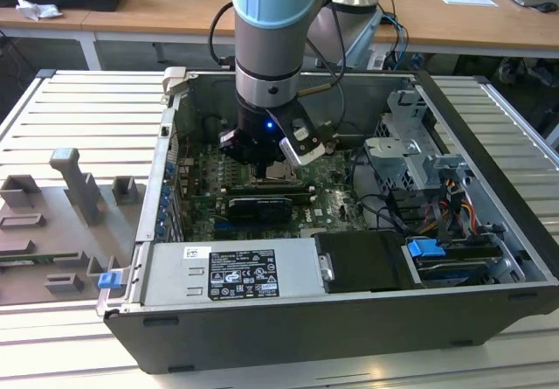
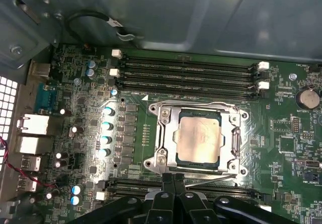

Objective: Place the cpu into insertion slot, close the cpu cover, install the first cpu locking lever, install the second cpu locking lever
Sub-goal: 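Install the second cpu locking lever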

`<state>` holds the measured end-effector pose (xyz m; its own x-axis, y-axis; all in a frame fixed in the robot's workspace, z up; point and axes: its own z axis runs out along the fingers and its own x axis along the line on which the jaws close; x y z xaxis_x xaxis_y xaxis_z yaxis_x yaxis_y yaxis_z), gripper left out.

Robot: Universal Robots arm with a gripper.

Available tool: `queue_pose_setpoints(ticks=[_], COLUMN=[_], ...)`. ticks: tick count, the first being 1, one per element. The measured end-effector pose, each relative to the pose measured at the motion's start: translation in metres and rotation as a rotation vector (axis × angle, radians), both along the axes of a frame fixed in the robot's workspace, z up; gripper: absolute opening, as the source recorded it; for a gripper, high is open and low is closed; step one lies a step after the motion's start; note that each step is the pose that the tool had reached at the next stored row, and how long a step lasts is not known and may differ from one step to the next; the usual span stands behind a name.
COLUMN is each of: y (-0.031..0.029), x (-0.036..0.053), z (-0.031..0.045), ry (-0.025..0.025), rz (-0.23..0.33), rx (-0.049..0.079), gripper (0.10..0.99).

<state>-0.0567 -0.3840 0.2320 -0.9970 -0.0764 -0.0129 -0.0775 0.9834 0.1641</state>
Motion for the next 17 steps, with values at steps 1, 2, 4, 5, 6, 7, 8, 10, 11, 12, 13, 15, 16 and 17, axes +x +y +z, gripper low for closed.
queue_pose_setpoints(ticks=[1, 2, 4, 5, 6, 7, 8, 10, 11, 12, 13, 15, 16, 17], y=[0.0, 0.0, 0.0, 0.0, 0.0, 0.0, 0.0, 0.0, 0.0, -0.0005, -0.0008, -0.0011, -0.0014, -0.0018], x=[0.0, 0.0, 0.0, 0.0, 0.0, 0.0, 0.0, -0.0001, 0.0, 0.0, -0.0001, -0.0001, -0.0001, -0.0001], z=[-0.0001, -0.0002, -0.0004, -0.0005, -0.0006, -0.0007, -0.0008, -0.0015, -0.002, -0.0024, -0.0029, -0.0044, -0.0052, -0.006], ry=[-0.0001, 0.0, 0.0, 0.0, 0.0, 0.0, 0.0, 0.0, -0.0001, -0.0001, -0.0001, -0.0001, 0.0001, 0.0001], rz=[0.0, 0.0, 0.0, 0.0, 0.0, 0.0, 0.0, 0.0, 0.0, 0.0, 0.0, 0.0, 0.0, 0.0], rx=[0.0, 0.0, 0.0, 0.0, 0.0, 0.0, 0.0, 0.001, 0.005, 0.008, 0.009, 0.013, 0.014, 0.016], gripper=[0.106, 0.106, 0.106, 0.106, 0.106, 0.106, 0.106, 0.106, 0.106, 0.106, 0.106, 0.106, 0.106, 0.106])
